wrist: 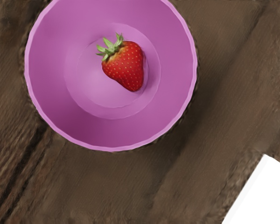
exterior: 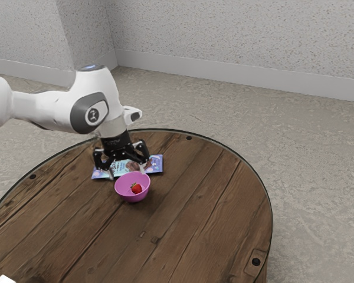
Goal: Take strawberry from the bowl
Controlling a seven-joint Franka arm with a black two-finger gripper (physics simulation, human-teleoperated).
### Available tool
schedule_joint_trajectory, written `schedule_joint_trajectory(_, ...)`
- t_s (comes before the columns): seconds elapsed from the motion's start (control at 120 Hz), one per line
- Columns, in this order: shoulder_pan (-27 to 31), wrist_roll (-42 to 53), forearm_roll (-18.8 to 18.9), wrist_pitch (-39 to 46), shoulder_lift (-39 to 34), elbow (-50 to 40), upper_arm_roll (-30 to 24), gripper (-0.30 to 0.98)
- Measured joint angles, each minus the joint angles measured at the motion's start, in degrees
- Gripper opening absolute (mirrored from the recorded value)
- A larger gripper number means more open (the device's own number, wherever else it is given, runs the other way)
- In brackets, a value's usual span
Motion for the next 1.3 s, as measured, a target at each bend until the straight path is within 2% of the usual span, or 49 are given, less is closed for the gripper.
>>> schedule_joint_trajectory(0.033, -2.35, -1.45, 0.03, 0.98, 0.77, 0.22, 0.1, 0.66)
schedule_joint_trajectory(0.083, -4.39, -3.47, 0.06, 2.1, 1.53, 0.52, 0.34, 0.53)
schedule_joint_trajectory(0.217, -4.05, -8.05, 0.26, 4.03, 2.17, 0.79, 0.98, 0.29)
schedule_joint_trajectory(0.383, -2.58, -12.63, 7.49, 5.7, 3.85, 1.43, 2.21, 0.17)
schedule_joint_trajectory(0.642, -1.73, -17.77, 10.04, 12.56, 11.51, 1.78, 2.35, 0.14)
schedule_joint_trajectory(0.933, -1.83, -21.46, 10.8, 15.37, 14.25, 2.39, 3.74, 0.24)
schedule_joint_trajectory(1.167, -2.96, -23.38, 10.95, 16.03, 16.45, 2.8, 4.6, 0.2)
schedule_joint_trajectory(1.3, -5.73, -24.21, 11.53, 16.21, 18.02, 4.92, 7.01, 0.18)
